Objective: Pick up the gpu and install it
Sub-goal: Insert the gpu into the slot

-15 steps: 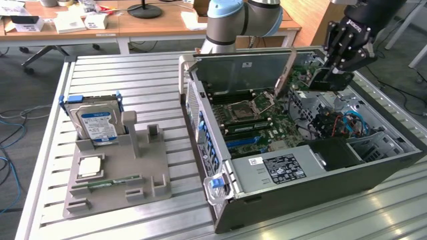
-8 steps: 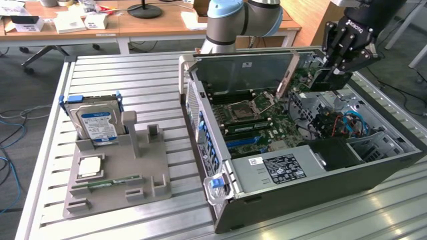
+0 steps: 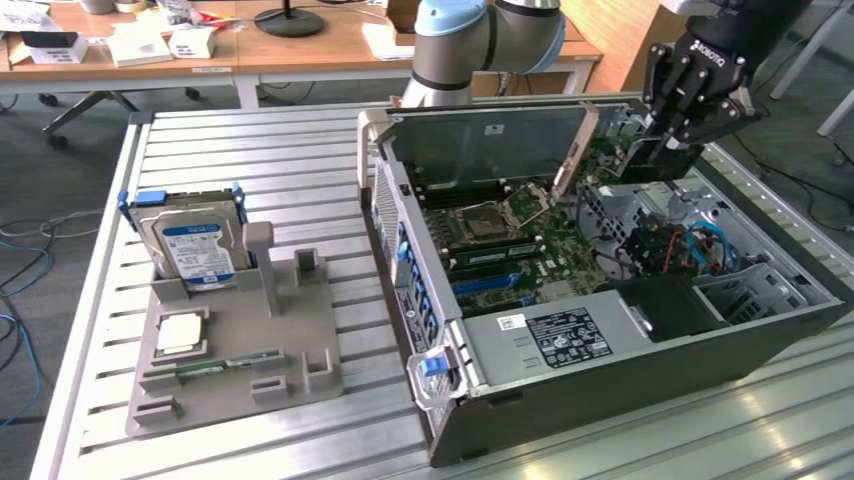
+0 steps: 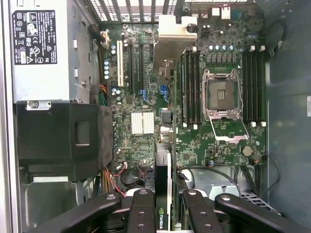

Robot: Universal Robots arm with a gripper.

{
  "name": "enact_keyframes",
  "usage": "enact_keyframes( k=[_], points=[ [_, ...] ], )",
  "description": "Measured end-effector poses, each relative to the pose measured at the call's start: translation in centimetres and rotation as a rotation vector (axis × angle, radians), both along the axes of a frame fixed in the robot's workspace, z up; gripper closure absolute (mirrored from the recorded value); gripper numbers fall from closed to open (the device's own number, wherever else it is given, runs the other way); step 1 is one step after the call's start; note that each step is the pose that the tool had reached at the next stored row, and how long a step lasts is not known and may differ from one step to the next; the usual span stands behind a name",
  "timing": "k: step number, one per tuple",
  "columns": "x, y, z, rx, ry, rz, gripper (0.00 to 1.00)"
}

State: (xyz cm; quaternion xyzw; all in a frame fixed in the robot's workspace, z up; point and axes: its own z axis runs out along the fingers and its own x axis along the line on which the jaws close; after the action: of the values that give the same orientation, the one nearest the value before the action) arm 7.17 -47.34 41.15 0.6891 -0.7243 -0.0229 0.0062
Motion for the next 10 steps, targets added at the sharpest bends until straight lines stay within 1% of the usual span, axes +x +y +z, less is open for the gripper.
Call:
enact_keyframes(
  k=[6,10],
  points=[
    [-0.49,0.27,-0.15,0.0001,-0.0039,0.000,0.73],
    [-0.62,0.36,-0.21,0.0000,-0.0045,0.001,0.73]
  ],
)
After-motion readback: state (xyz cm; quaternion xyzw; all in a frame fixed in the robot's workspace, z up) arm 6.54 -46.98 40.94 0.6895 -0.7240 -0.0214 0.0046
